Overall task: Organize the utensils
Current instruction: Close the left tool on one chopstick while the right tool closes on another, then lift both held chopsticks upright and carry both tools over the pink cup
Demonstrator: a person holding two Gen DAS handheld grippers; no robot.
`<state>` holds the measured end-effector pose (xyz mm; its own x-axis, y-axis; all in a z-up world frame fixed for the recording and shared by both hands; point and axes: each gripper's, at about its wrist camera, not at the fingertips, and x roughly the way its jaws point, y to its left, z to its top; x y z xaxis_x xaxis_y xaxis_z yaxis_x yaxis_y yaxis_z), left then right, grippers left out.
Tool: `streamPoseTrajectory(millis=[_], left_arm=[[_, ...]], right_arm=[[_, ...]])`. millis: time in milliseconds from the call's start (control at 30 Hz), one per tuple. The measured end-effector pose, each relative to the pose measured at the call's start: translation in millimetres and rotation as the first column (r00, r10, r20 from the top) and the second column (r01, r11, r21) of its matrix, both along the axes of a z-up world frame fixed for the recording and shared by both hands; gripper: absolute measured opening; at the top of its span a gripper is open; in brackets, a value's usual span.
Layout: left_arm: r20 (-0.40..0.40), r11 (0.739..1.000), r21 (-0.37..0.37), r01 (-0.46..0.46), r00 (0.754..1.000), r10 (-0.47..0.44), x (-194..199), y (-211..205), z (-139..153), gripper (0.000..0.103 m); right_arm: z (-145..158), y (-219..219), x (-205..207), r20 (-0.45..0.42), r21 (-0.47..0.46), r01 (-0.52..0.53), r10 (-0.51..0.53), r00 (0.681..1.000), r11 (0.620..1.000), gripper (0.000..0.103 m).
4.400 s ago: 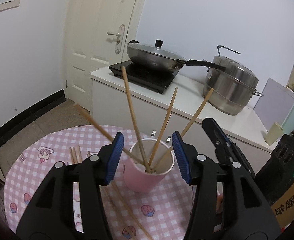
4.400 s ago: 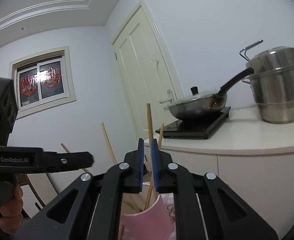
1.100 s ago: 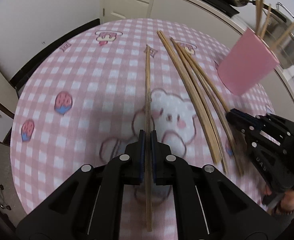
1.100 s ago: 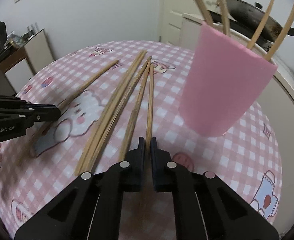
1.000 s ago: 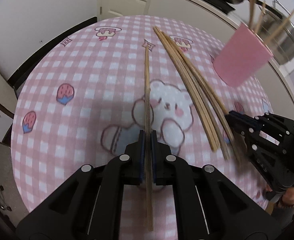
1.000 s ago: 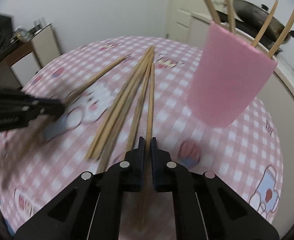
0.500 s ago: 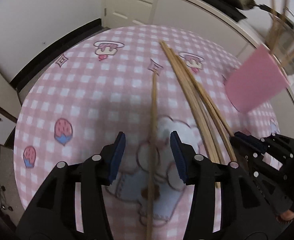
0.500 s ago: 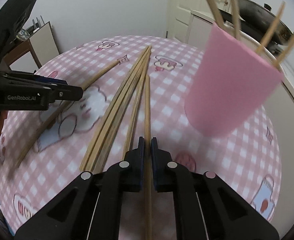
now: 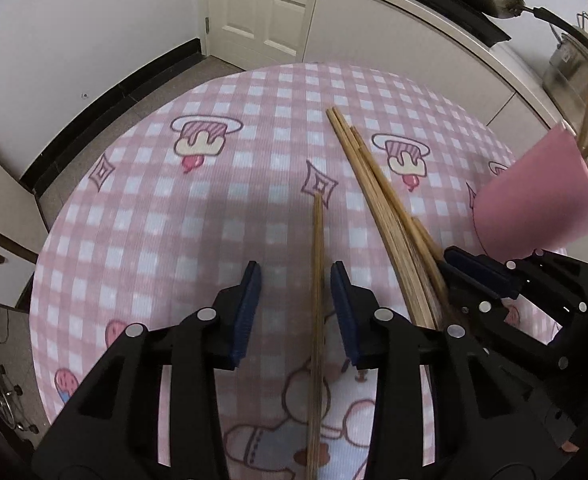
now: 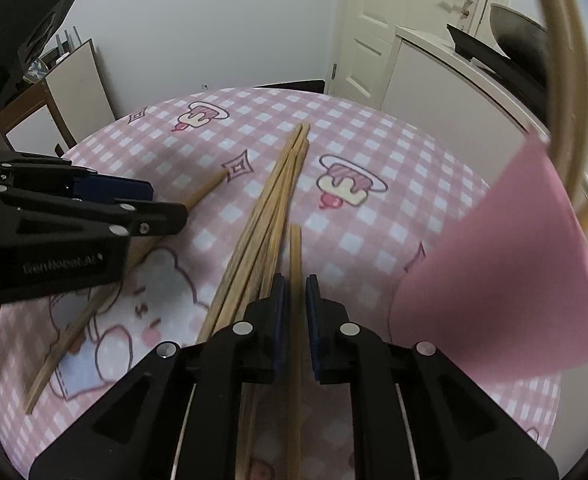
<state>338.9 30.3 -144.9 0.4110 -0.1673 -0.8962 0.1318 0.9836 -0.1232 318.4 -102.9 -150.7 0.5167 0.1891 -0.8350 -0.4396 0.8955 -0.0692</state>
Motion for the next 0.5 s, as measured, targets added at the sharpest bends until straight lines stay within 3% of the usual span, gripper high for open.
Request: streamPoseTrajectory(millis=[167,200,333,500], left_arm=[[0.026,0.999,0.032,0.014,1.0,-0.015,6,-10,-1,0.007],[0.032,0.999,0.032,0.02,0.999,-0.021,6,-11,-1,0.007],[0.042,1.0,-0.001,0.013,0.999,-0.013,-1,-7,3,0.006],[0.115,0.998,-0.048,0.028,0.993,-0.022,-25,-4,32,0.006]], right_arm=[[-1,4,8,0.004,0.013,0.003,-0.003,1.0,1.0,0.009],[-1,3,8,0.006,0.019,0.003,-0.004,1.0,1.0,0.005],[6,-1,-1,0.031,0.055,-0.001,-0.001,1.0,0.998,0.005],[37,-14,-30,0.102,0.145,-0.035,0.02,0.995,0.989,0.005]])
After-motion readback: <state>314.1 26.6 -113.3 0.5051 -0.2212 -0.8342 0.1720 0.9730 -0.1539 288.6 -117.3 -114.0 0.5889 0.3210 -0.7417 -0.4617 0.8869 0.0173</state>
